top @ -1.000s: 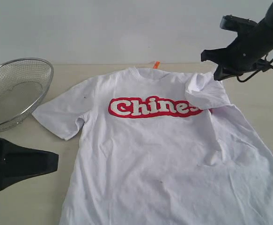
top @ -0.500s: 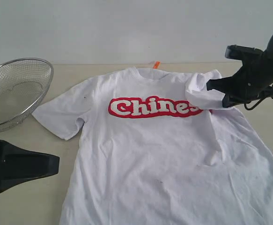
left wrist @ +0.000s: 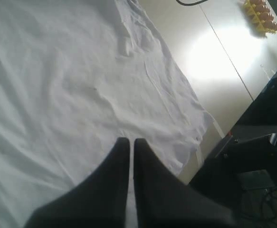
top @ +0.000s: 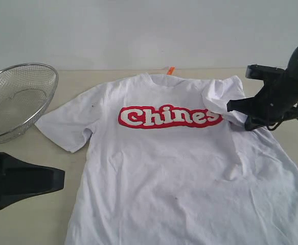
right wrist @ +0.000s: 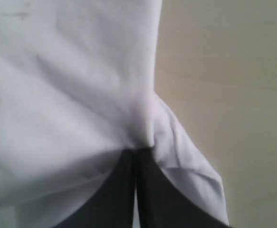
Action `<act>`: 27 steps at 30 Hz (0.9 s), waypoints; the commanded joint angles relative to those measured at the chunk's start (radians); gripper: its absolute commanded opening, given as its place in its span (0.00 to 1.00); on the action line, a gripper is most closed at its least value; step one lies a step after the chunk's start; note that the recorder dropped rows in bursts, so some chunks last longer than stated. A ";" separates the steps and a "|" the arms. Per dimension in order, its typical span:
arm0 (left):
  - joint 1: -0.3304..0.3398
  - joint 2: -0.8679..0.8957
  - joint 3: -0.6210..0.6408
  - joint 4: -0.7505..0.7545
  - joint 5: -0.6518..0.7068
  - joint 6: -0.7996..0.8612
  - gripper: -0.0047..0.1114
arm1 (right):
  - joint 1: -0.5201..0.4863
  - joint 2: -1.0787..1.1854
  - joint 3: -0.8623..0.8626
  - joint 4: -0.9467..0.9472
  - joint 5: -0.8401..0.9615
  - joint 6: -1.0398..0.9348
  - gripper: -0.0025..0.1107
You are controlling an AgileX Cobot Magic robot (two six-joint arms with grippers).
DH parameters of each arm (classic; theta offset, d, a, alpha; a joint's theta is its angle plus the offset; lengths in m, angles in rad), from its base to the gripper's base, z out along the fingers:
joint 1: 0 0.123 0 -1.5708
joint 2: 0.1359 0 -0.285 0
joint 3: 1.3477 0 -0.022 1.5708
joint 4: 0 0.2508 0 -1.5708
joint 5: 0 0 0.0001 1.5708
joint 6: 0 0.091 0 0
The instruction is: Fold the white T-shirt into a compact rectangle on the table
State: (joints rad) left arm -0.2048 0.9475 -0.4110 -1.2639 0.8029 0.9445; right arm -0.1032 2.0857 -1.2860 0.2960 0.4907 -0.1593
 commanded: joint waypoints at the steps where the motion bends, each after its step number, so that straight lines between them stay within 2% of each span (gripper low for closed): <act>1: -0.005 0.007 -0.002 -0.002 0.010 -0.009 0.08 | -0.027 -0.001 0.002 -0.033 0.038 0.015 0.02; 11: -0.005 0.007 -0.002 0.004 0.010 -0.010 0.08 | -0.051 -0.117 0.002 -0.010 0.062 0.012 0.02; 19: -0.005 0.007 -0.002 0.004 0.010 -0.010 0.08 | -0.039 -0.164 -0.010 0.106 -0.033 -0.030 0.02; 23: -0.005 0.007 -0.002 0.006 0.010 -0.010 0.08 | -0.023 -0.110 -0.073 0.225 -0.069 -0.093 0.02; 27: -0.005 0.007 -0.002 0.006 0.010 -0.010 0.08 | -0.010 -0.017 -0.209 0.254 -0.022 -0.093 0.02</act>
State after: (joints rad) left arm -0.2048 0.9475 -0.4110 -1.2639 0.8029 0.9429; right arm -0.1207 2.0112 -1.4103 0.5216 0.4485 -0.2349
